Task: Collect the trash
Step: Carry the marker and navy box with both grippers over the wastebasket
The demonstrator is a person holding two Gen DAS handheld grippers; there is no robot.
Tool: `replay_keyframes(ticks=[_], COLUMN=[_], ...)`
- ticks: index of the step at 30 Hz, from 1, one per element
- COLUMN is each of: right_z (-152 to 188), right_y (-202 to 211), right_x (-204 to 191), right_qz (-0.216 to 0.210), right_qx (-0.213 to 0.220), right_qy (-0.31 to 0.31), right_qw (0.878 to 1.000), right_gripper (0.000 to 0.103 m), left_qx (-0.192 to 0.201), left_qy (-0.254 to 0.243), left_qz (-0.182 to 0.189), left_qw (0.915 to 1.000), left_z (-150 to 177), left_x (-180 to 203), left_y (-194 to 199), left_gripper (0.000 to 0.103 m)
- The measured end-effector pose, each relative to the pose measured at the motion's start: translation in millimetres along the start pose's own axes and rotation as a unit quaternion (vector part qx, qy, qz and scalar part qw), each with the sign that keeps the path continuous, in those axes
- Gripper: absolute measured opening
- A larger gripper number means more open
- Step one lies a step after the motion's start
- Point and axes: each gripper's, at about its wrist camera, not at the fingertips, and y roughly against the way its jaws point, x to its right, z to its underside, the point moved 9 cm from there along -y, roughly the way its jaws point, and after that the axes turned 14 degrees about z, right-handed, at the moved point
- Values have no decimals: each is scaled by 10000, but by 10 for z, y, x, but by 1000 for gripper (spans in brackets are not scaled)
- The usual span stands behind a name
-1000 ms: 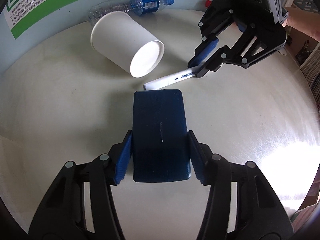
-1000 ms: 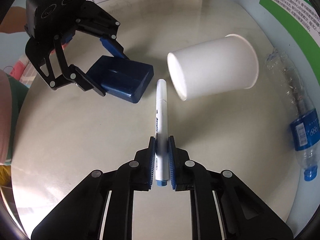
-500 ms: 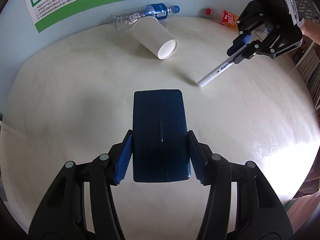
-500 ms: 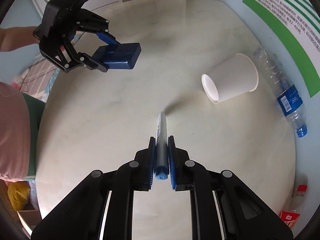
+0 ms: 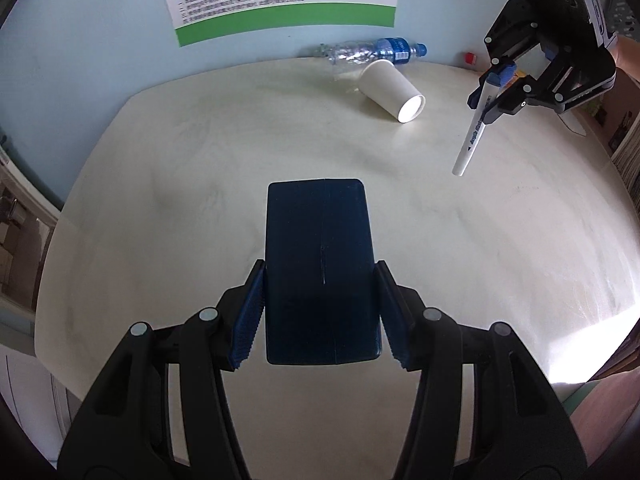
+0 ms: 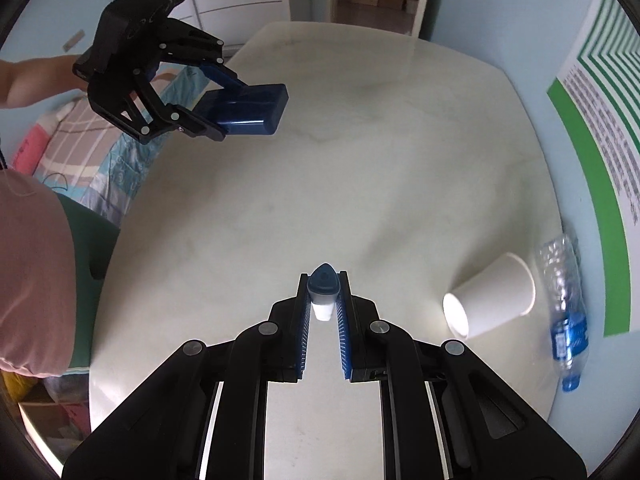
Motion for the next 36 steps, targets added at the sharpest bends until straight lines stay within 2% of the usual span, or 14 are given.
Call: replay_keyframes(ticks=[8, 15, 19, 25, 32, 36], right_z=[-1032, -1871, -2257, -2812, -3361, -3477], right_y=[-29, -131, -246, -363, -661, -892], right_x=[-433, -1141, -1581, -2303, -3195, -3665], right_qz=[-229, -711, -1010, -1501, -2130, -2449], right_qx=[423, 834, 948, 1116, 983, 772], right_qy=[877, 1620, 2049, 2522, 2830, 2952], right_qw=[9950, 9807, 9689, 9494, 9300, 9203], right_gripper=[14, 14, 14, 14, 14, 14], left_qx=[134, 71, 46, 61, -80, -116], left_qy=[698, 1423, 1925, 2663, 3474, 3857], left_qz=[-591, -1226, -1516, -1852, -1943, -1865], left_qw=[9957, 9822, 9695, 9459, 9173, 9035], left_z=[708, 1603, 2135, 2937, 3759, 4256], left_x=[-520, -874, -1020, -1133, -1235, -1310], left_y=[622, 1235, 1532, 1916, 2025, 2029], left_gripper=[51, 51, 51, 51, 51, 51])
